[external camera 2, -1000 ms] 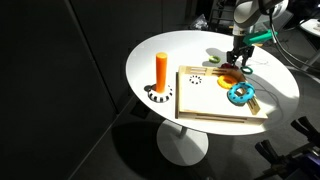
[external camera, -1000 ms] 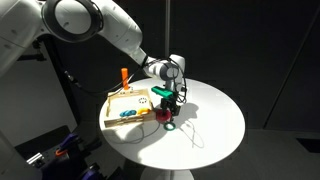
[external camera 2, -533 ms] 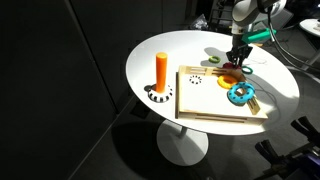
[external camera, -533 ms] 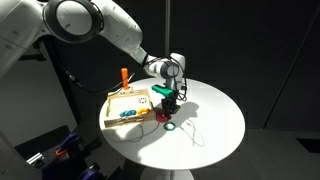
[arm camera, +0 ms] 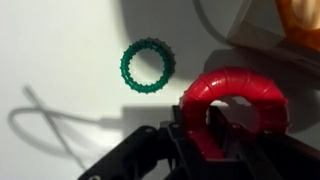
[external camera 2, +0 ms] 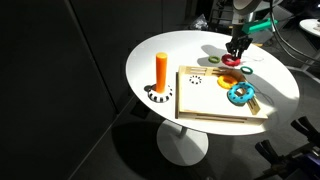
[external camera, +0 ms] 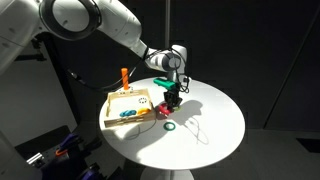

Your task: Put the red ring in the box

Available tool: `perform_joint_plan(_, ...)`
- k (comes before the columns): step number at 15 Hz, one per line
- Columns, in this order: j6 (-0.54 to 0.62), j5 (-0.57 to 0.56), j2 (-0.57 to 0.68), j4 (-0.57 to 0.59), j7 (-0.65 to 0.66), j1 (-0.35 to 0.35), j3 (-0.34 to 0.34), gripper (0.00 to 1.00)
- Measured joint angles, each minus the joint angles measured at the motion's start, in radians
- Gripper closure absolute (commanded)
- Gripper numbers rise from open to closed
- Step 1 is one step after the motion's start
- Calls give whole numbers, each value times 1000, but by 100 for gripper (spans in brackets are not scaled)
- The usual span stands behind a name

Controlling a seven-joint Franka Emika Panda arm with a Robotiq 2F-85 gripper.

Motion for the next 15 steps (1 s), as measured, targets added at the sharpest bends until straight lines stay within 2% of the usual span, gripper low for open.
perform_joint_plan(6, -28, 0, -95, -13, 0, 21, 32, 90)
perform_joint_plan(11, -113, 3, -203, -87, -6, 46, 83, 90)
perform_joint_plan(12, -141, 3, -229, -105, -9, 49, 92, 44)
perform_joint_plan(13, -171, 4, -255, -122, -12, 51, 100, 43)
perform_joint_plan(15, -252, 4, -308, -149, -24, 52, 113, 30)
